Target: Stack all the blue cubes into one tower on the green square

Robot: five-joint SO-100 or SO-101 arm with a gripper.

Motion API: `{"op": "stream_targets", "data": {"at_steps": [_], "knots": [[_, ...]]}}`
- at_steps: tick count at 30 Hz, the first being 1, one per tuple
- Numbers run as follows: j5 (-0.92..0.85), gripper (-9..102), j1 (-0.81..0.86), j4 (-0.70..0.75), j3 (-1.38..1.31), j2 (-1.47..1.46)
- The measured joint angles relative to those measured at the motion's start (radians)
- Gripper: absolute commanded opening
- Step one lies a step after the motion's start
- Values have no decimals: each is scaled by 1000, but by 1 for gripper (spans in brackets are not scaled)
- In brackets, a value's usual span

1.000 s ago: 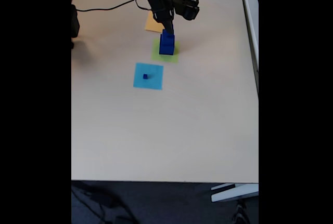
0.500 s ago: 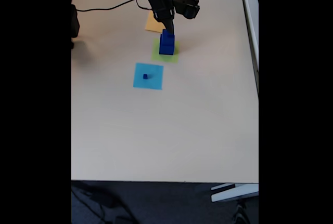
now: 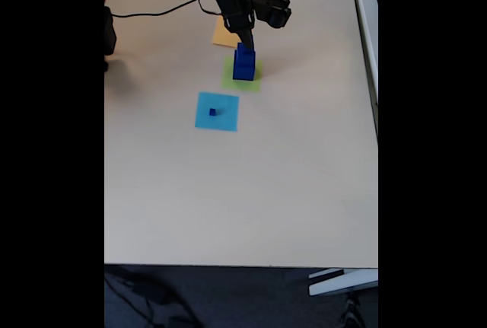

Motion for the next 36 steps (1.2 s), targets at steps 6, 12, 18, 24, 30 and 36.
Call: {"op": "stream_targets", "data": {"at_steps": [6, 12, 18, 24, 30, 36], "knots": [[-6, 3, 3, -2, 3, 0], [-12, 9, 3, -3, 3, 0], [-12, 13, 6, -3, 6, 0], [-25, 14, 5, -3, 6, 0], [-34, 14, 5, -3, 6, 0], [-48, 17, 5, -3, -8, 0]]}}
